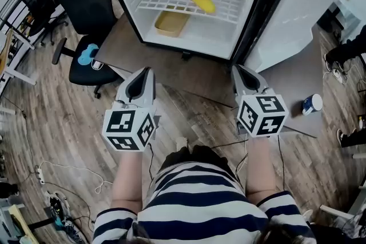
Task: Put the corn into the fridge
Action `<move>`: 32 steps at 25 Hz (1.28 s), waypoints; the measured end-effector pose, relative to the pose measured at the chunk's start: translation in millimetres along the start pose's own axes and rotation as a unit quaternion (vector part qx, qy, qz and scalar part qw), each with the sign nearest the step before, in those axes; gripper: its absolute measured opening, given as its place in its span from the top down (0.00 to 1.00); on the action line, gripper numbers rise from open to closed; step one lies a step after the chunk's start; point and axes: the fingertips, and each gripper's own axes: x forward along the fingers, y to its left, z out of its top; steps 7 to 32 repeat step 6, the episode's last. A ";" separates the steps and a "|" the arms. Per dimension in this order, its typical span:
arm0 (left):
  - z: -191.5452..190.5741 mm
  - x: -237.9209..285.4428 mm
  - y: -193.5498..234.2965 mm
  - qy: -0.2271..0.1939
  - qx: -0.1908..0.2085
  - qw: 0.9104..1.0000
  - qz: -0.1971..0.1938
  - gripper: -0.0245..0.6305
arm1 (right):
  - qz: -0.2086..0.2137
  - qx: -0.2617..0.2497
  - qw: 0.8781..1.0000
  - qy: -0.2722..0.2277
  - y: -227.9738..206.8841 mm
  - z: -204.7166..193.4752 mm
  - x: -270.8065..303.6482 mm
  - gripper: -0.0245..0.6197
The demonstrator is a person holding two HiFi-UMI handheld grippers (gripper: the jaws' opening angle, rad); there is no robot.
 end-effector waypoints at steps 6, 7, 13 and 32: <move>0.6 -2.7 -7.8 0.003 0.009 1.000 -0.003 0.96 | 0.009 0.014 1.000 -0.007 -1.2 5.0 -1.7 0.97; 0.6 -2.7 -7.8 0.003 0.009 1.000 -0.003 0.96 | 0.009 0.014 1.000 -0.007 -1.2 5.0 -1.7 0.97; 0.6 -2.7 -7.8 0.003 0.009 1.000 -0.003 0.96 | 0.009 0.014 1.000 -0.007 -1.2 5.0 -1.7 0.97; 0.6 -2.7 -7.8 0.003 0.009 1.000 -0.003 0.96 | 0.009 0.014 1.000 -0.007 -1.2 5.0 -1.7 0.97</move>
